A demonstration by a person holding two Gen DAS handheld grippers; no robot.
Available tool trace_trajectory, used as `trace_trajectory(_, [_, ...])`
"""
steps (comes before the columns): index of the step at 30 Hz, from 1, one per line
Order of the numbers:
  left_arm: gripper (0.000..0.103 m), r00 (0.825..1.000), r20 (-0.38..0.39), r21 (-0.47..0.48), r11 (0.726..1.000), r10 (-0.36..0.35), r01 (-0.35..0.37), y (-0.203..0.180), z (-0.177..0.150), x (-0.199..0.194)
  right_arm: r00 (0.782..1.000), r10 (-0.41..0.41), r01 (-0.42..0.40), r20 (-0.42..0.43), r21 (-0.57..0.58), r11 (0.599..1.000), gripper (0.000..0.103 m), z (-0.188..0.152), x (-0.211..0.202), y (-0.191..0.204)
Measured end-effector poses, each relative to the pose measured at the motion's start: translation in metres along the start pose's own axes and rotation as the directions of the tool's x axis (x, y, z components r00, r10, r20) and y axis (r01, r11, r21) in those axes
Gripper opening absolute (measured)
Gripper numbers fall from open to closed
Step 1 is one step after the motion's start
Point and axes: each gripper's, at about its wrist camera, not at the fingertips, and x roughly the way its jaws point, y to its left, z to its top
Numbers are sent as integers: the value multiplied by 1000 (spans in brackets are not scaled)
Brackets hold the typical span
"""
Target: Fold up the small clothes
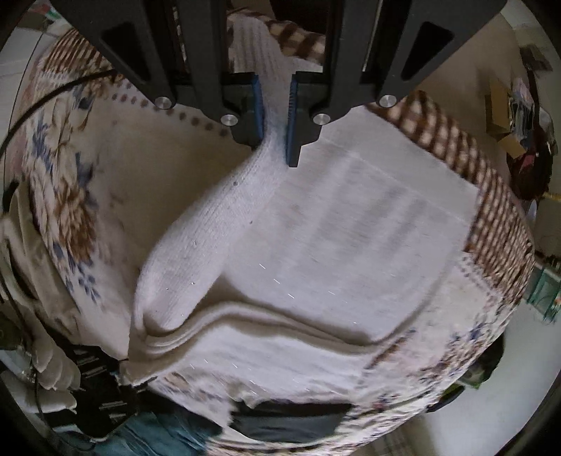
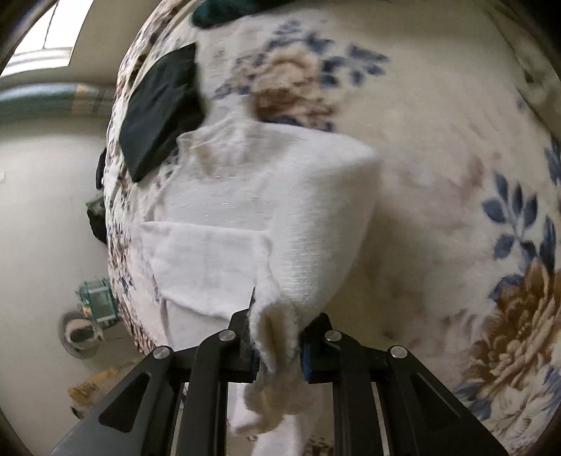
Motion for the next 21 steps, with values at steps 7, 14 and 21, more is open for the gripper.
trace_trajectory(7, [9, 999, 46, -97, 995, -4, 8, 54, 26, -16, 999, -36, 35, -29, -51, 998, 18, 14, 21, 99])
trace_trajectory(14, [9, 999, 36, -171, 985, 11, -4, 134, 54, 14, 989, -139, 131, -58, -120, 984, 18, 23, 92, 199])
trace_trajectory(21, [6, 1000, -26, -214, 977, 1, -7, 209, 79, 66, 961, -269, 257, -71, -146, 955, 18, 36, 182, 269])
